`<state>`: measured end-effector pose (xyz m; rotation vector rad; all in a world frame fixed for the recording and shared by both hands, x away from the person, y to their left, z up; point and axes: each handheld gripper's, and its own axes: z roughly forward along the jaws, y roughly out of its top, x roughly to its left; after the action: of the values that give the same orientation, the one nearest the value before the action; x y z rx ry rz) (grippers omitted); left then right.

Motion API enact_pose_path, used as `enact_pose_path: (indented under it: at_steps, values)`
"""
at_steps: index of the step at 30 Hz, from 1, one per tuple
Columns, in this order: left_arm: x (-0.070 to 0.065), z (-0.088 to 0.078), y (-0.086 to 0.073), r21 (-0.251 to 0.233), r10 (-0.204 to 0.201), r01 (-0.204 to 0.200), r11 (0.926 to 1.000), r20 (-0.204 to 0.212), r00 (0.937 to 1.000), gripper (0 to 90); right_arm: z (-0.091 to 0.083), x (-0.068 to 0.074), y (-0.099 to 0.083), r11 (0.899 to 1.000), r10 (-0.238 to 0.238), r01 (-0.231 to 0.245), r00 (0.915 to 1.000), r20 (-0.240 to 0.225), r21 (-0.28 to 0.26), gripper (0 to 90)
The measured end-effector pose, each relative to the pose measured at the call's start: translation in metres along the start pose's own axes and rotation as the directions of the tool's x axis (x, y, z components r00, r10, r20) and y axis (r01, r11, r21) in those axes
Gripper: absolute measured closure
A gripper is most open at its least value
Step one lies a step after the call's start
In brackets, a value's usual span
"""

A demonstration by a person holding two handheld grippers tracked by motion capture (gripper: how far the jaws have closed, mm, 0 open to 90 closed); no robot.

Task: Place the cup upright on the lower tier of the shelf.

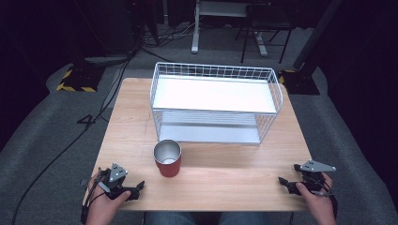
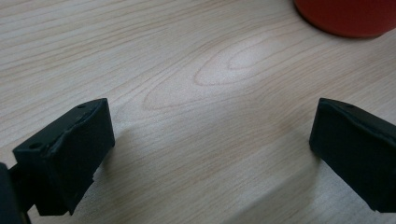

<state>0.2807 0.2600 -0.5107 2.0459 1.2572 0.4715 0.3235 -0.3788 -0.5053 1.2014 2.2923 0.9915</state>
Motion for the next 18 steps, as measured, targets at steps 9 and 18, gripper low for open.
enact_pose_path:
  at_steps: [9,18]
  values:
    - [0.002,-0.010,0.002,-0.045,-0.045,0.046,0.9979,0.035,0.9984,16.4,0.000,0.000,0.000,1.000,0.000,0.000,1.0000,0.000,0.000,9.3]
    - [-0.006,-0.019,0.005,-0.137,-0.033,0.039,0.9898,0.041,0.9986,15.6,0.000,0.000,0.000,1.000,0.000,0.000,1.0000,0.000,0.000,9.2]
